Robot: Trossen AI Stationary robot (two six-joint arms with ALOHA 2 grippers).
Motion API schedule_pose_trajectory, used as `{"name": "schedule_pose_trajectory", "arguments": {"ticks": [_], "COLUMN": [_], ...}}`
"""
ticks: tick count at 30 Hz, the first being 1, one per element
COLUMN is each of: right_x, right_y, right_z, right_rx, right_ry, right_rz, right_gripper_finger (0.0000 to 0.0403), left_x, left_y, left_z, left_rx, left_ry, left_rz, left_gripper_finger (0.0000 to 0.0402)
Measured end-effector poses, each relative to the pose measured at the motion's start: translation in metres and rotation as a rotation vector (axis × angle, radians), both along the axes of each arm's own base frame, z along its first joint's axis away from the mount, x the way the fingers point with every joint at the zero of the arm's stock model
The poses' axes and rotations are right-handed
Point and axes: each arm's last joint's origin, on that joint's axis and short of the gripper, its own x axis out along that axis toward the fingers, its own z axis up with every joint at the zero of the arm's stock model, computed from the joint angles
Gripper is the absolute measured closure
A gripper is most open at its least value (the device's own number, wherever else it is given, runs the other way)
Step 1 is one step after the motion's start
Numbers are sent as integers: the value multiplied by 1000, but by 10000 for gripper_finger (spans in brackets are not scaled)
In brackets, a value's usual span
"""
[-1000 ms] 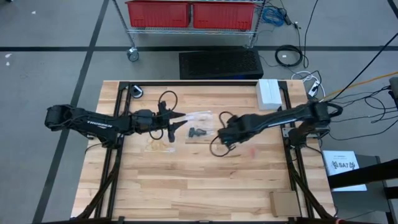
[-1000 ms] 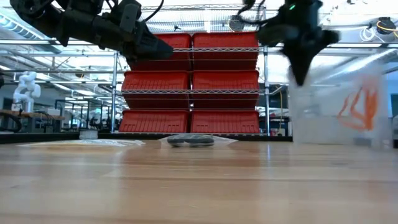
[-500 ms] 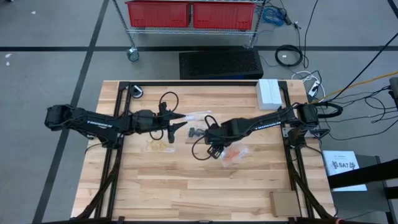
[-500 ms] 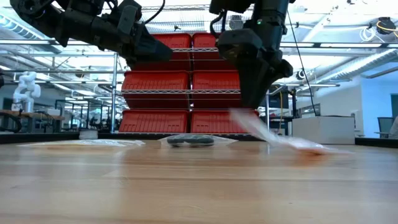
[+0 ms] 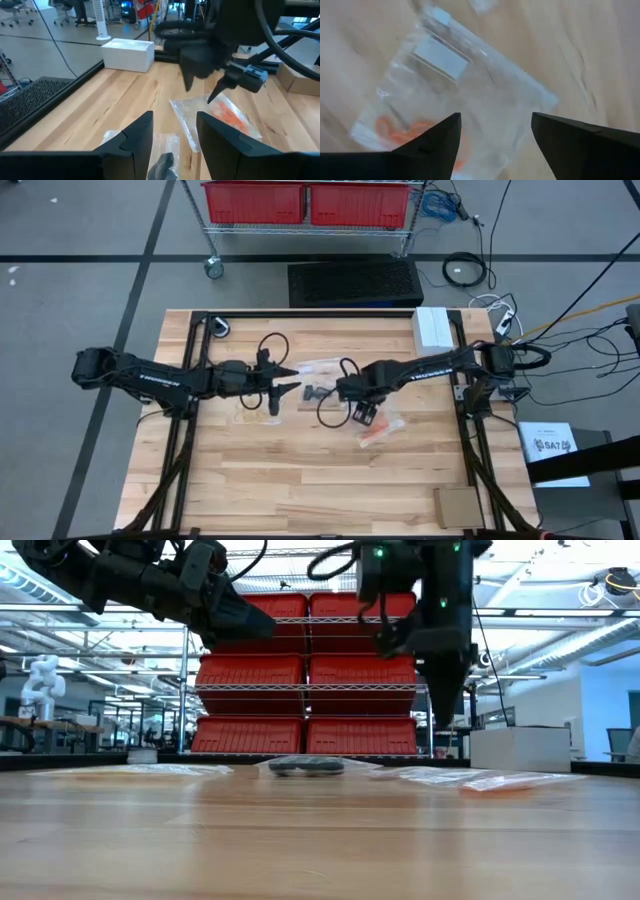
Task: Sort rubber bands
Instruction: Close the zip bag
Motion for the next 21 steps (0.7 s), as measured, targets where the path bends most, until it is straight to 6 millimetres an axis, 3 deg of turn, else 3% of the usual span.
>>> {"name": "schedule_pose_trajectory", "arguments": {"ticks": [7,16,21], "right_x": [0,-9,-7], "right_y": [-26,-58,-58], "right_z": [-24,-47,-47], "right_rx": [-6,84,77], "right_ry": [-36,-110,-134], "right_rz": [343,375,379], "right_gripper_finger": [193,213,286], "left_x": [0,0,0], "left_y": [0,0,0], "left_z": [0,-1,-1], "left_rx": [3,3,11], "left_ry": [3,10,10], "left_rz": [0,0,5], "left_gripper_finger": [244,244,244]}}
